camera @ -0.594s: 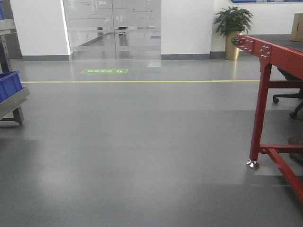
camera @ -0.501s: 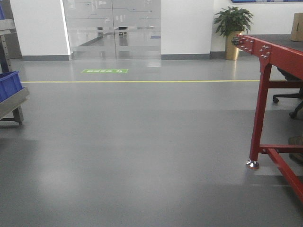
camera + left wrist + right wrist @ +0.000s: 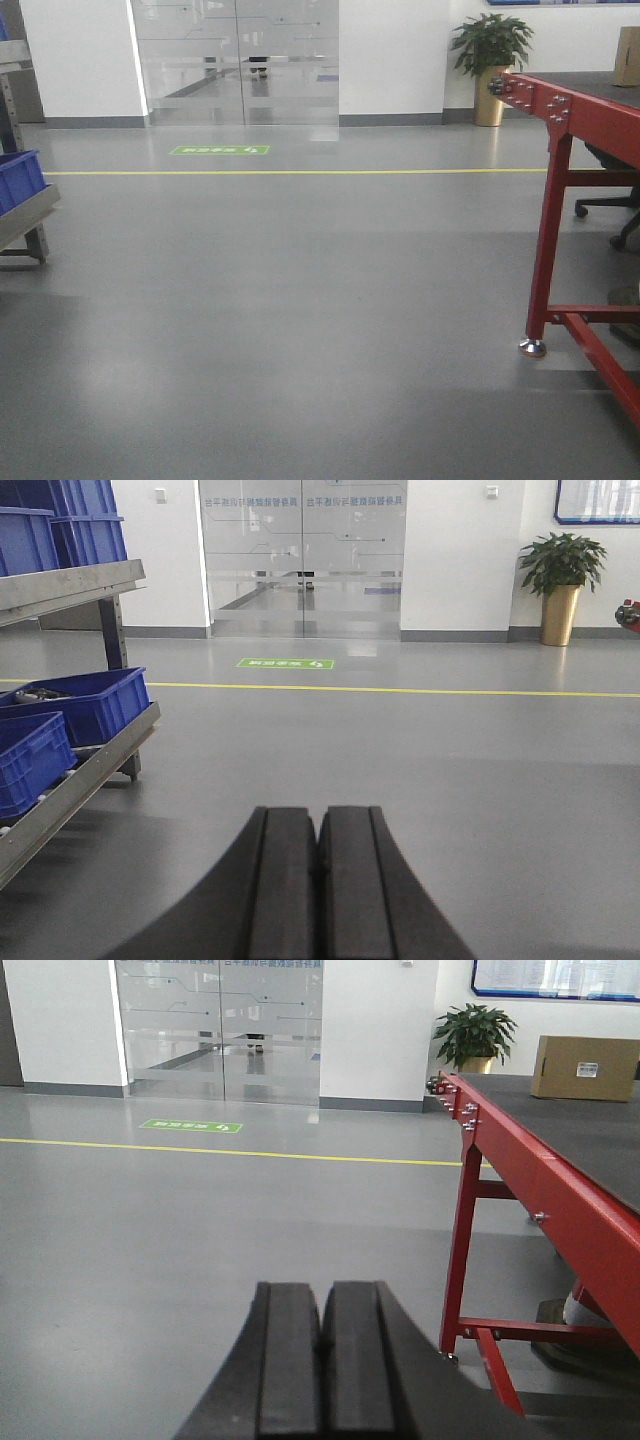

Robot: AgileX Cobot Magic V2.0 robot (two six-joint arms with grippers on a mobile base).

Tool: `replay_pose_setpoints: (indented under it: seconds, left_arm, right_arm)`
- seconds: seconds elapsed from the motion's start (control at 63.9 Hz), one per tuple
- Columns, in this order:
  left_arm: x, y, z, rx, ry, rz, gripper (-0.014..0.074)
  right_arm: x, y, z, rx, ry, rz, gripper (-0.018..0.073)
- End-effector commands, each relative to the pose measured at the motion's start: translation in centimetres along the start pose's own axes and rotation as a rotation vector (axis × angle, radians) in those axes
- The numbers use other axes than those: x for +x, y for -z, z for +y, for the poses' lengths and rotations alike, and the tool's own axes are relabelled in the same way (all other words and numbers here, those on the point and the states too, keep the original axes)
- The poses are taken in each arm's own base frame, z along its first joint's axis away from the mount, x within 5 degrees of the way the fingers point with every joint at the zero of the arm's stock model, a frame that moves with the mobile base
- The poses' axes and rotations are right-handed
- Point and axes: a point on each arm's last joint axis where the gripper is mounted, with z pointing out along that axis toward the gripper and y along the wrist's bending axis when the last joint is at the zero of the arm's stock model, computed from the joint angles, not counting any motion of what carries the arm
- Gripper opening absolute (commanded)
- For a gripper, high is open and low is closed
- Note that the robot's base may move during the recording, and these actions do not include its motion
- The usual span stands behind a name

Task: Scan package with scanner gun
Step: 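Drive the base forward toward the red conveyor table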

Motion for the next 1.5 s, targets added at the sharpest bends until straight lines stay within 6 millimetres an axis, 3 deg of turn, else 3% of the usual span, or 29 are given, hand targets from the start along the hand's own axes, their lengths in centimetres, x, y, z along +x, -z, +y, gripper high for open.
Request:
replay_pose_setpoints:
  seconds: [0.0,0.626,0.938,1.486]
  left_arm:
    - [-0.3,0.05,0.0,0.001,0.015,-0.023,-0.0111]
    - [-0.3,0.05,-0.01,0.004,0.016,-0.023,-0.0111]
    - [-0.33,0.09,-0.6,0.109,0.02,-0.027,-0.0111]
    - [-0.32,0.07,-0.42,0.076,0.019,-0.025,-0.0111]
  right_arm:
    - [-0.25,0.03,-0.05,0.007,0.007,-0.027,-0.0153]
    - [-0.27,0.03,-0.05,0.007,0.007,-0.029,-0.0153]
    - [-0.27,0.03,-0.05,0.007,0.007,-0.029,-0.0153]
    - [-0.27,0.03,-0.05,0.007,0.007,-0.029,-0.0153]
